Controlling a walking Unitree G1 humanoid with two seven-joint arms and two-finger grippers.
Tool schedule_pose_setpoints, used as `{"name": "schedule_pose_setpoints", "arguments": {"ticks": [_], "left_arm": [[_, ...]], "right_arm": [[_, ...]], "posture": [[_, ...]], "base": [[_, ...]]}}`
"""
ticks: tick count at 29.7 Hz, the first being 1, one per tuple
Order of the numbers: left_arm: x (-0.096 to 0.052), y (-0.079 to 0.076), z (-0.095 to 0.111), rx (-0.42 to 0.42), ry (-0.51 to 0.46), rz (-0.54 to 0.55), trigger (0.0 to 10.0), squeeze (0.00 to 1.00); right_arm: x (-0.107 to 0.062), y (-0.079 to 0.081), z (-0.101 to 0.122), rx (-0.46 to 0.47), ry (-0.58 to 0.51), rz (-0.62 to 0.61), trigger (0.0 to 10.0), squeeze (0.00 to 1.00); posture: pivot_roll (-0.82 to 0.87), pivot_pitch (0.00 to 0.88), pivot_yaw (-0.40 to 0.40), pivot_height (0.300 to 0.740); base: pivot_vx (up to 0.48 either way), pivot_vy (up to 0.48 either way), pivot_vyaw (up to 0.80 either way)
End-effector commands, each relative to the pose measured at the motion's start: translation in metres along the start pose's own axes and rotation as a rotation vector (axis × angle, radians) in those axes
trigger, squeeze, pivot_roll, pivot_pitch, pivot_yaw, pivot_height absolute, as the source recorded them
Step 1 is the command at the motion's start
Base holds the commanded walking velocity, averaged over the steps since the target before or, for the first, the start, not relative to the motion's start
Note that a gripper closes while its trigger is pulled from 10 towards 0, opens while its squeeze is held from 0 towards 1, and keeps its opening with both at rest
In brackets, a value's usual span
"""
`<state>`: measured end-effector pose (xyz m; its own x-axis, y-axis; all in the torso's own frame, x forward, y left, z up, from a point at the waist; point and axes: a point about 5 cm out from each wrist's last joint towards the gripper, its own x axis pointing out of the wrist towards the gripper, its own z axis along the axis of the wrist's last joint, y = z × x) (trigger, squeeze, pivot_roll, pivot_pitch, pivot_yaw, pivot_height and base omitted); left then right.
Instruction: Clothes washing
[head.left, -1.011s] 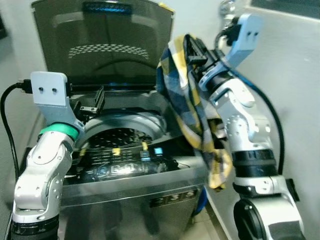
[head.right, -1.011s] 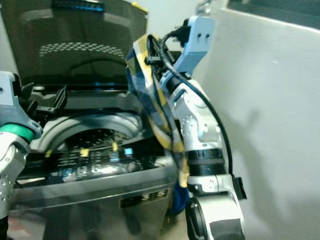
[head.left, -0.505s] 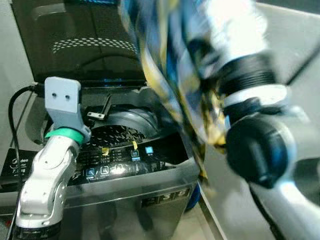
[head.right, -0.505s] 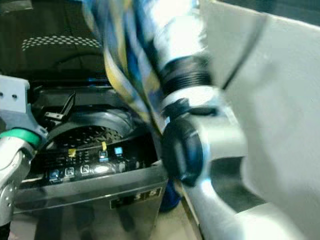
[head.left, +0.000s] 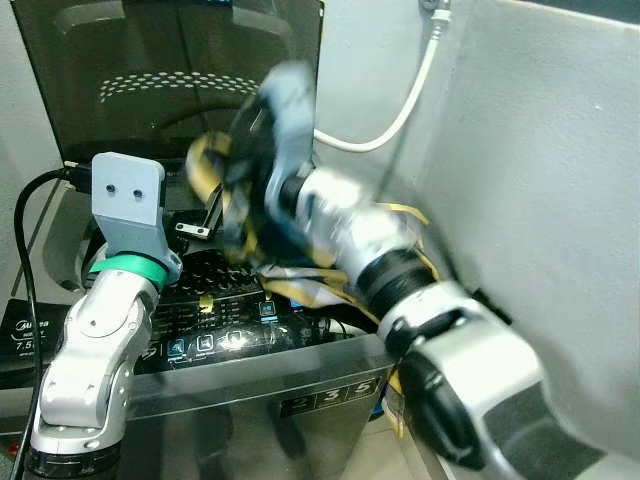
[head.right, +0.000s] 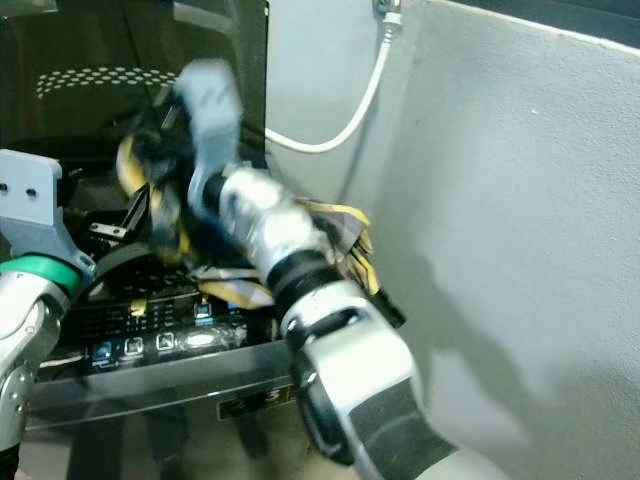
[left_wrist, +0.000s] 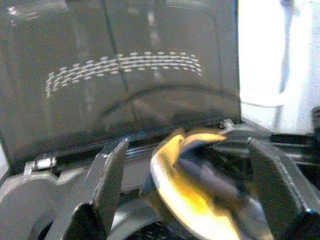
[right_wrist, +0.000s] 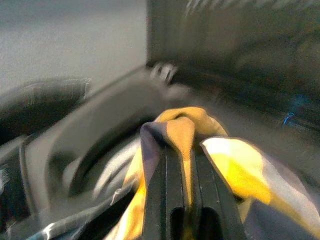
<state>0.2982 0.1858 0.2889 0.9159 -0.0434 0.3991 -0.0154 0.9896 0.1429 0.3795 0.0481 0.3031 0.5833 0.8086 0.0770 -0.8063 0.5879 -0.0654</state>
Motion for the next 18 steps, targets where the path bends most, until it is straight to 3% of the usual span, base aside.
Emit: {"name": "schedule_pose_setpoints", "arguments": {"ticks": [1,7,8,10,11,12,18], "left_arm": [[0.000,0.000,0.004,0.017,-0.018,-0.006,10.0,0.00],[-0.002,0.001,0.004,0.018,-0.019,-0.004,10.0,0.00],[-0.001,0.000,0.004,0.018,-0.019,-0.010,10.0,0.00],[-0.001,0.000,0.004,0.018,-0.019,-0.010,10.0,0.00],[-0.001,-0.001,0.004,0.018,-0.019,-0.014,10.0,0.00],[-0.001,-0.002,0.004,0.018,-0.019,-0.018,10.0,0.00],[-0.001,-0.004,0.003,0.020,-0.015,-0.032,10.0,0.00]], "right_arm": [[0.002,0.004,-0.002,-0.008,0.008,0.025,10.0,0.00],[0.005,0.016,-0.007,0.003,0.031,0.134,10.0,0.00],[0.007,0.023,-0.001,0.062,-0.020,0.195,10.0,0.68],[0.007,0.023,-0.001,0.062,-0.020,0.195,10.0,0.68],[0.008,0.028,0.004,0.105,-0.060,0.235,10.0,0.68],[0.009,0.030,0.014,0.170,-0.130,0.237,10.0,1.00],[0.009,0.027,0.044,0.232,-0.309,0.183,10.0,1.00]], "posture": [[0.14,0.000,-0.013,0.740],[0.15,0.000,-0.013,0.740],[0.15,0.000,-0.013,0.740],[0.15,0.000,-0.013,0.740],[0.15,0.000,-0.013,0.740],[0.15,0.000,-0.011,0.740],[0.15,0.001,-0.007,0.740]], "base": [[0.000,0.000,0.00],[0.000,0.000,0.00],[0.000,0.000,0.00],[0.000,0.000,0.00],[0.000,0.000,0.00],[0.000,0.000,0.00],[0.000,0.000,0.00]]}}
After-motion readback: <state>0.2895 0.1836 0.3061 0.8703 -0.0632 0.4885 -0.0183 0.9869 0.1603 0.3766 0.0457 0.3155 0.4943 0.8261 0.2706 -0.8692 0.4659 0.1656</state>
